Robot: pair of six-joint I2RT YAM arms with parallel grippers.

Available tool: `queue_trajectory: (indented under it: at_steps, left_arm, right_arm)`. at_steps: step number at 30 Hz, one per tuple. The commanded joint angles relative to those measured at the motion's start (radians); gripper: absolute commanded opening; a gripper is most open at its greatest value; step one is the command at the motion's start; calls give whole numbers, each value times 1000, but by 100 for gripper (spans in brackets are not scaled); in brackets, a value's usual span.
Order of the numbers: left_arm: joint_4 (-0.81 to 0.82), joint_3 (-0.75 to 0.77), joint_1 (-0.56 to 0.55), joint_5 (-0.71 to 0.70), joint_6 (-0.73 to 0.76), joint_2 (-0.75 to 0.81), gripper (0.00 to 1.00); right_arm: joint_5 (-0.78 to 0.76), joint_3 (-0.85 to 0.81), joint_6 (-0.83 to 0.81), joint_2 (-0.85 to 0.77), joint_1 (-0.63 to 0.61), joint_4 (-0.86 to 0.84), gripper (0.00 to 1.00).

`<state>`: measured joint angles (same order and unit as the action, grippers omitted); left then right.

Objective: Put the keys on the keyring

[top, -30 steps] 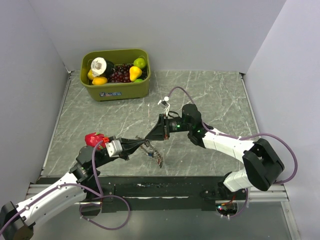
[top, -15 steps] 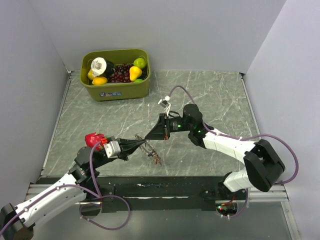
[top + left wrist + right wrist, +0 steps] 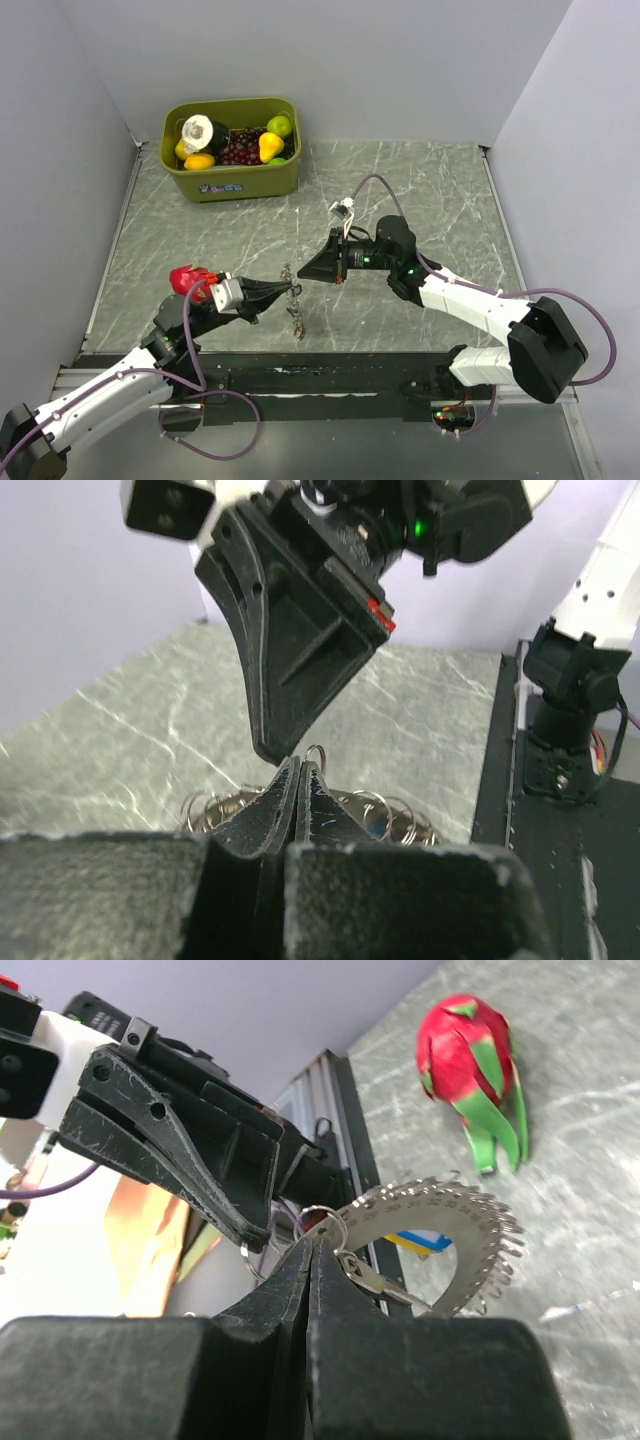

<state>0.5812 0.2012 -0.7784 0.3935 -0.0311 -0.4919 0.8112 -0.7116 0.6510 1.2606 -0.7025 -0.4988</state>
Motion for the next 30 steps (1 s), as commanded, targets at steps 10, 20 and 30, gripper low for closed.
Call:
queue_trajectory:
  at_steps: [10,20,30]
  left_arm:
    - [85,-78,-4,-67,-102,-91,1]
    - [91,-154,-5,-65,-147,-60,1]
    - [83,-146,-10,-65,-138,-53,1]
  right_arm:
    - [-89,32,-136,-9,-5,95,0]
    - [-60,93,-160,23,-5,62,33]
    - [-49,146,-100,-10,-3,8,53]
